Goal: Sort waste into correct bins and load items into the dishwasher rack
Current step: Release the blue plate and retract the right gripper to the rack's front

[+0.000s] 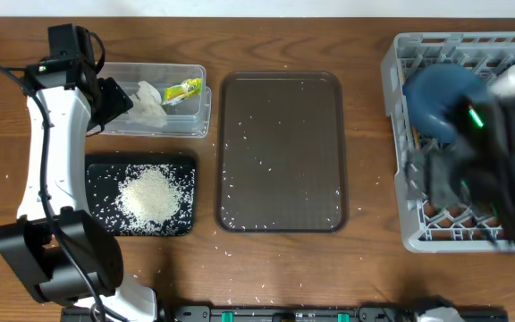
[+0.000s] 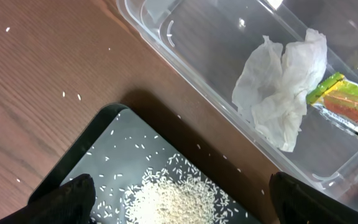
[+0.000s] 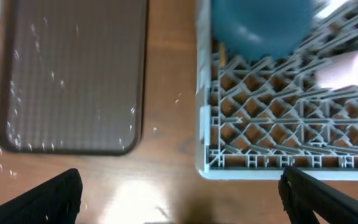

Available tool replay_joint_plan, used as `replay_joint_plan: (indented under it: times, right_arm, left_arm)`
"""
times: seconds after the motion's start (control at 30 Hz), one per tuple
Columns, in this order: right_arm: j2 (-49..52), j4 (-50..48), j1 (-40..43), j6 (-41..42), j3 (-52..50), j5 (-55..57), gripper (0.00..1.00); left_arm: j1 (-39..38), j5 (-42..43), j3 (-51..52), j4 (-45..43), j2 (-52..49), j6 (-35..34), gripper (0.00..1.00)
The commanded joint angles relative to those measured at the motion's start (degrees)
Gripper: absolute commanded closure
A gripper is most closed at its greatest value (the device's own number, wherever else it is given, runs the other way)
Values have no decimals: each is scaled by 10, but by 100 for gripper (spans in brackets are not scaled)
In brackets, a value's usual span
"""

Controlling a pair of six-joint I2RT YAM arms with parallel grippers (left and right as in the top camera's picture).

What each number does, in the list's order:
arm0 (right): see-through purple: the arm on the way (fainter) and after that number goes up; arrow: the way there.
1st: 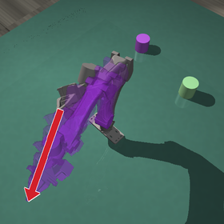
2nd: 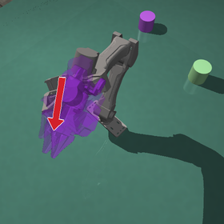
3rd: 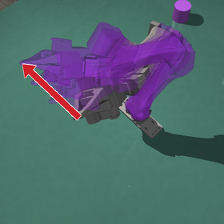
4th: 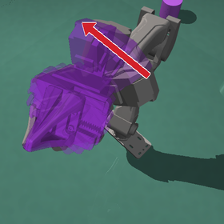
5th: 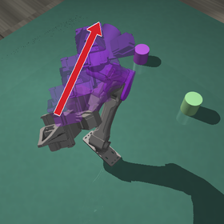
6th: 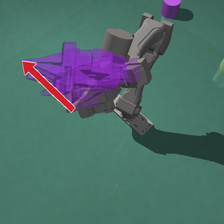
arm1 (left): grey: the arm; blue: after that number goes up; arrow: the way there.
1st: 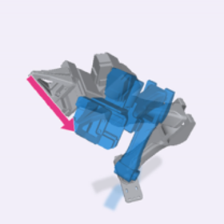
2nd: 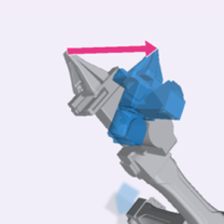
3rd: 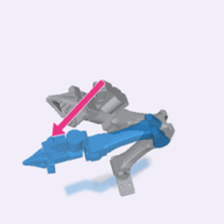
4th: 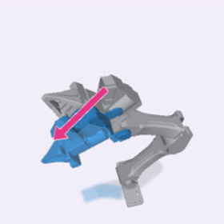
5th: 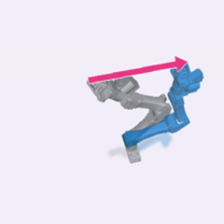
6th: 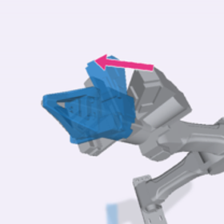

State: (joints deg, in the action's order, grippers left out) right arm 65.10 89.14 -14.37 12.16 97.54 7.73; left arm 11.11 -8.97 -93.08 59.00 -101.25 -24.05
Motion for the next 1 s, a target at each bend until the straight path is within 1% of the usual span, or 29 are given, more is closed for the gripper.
replay_joint_plan:
  times: [0.0, 0.07, 0.13, 0.33, 0.57, 0.83, 0.9, 0.97]
  right_arm:
    - [-70, -24, 3, 28, -78, 30, 1]
    - [-120, -49, 3, 28, -119, 41, 1]
    - [-156, -54, 3, 28, -142, 40, 1]
    - [-217, -19, 3, 28, -152, 32, 1]
    - [-234, 21, 3, 28, -152, 32, 1]
    - [-236, 28, 3, 28, -158, 33, 1]
    - [-241, 16, 5, 28, -171, 34, 1]
    - [-252, -19, 6, 19, -196, 34, 1]
  left_arm:
    - [2, 0, 2, 3, 13, -5, 8]
    - [2, 0, 2, 3, 13, -5, 8]
    - [2, 0, 2, 3, 13, -5, 8]
    - [2, 0, 2, 3, 13, -5, 8]
    - [2, 0, 2, 3, 13, -5, 8]
    - [2, 0, 2, 3, 13, -5, 8]
    - [2, 0, 2, 3, 13, -5, 8]
    - [2, 0, 2, 3, 13, -5, 8]
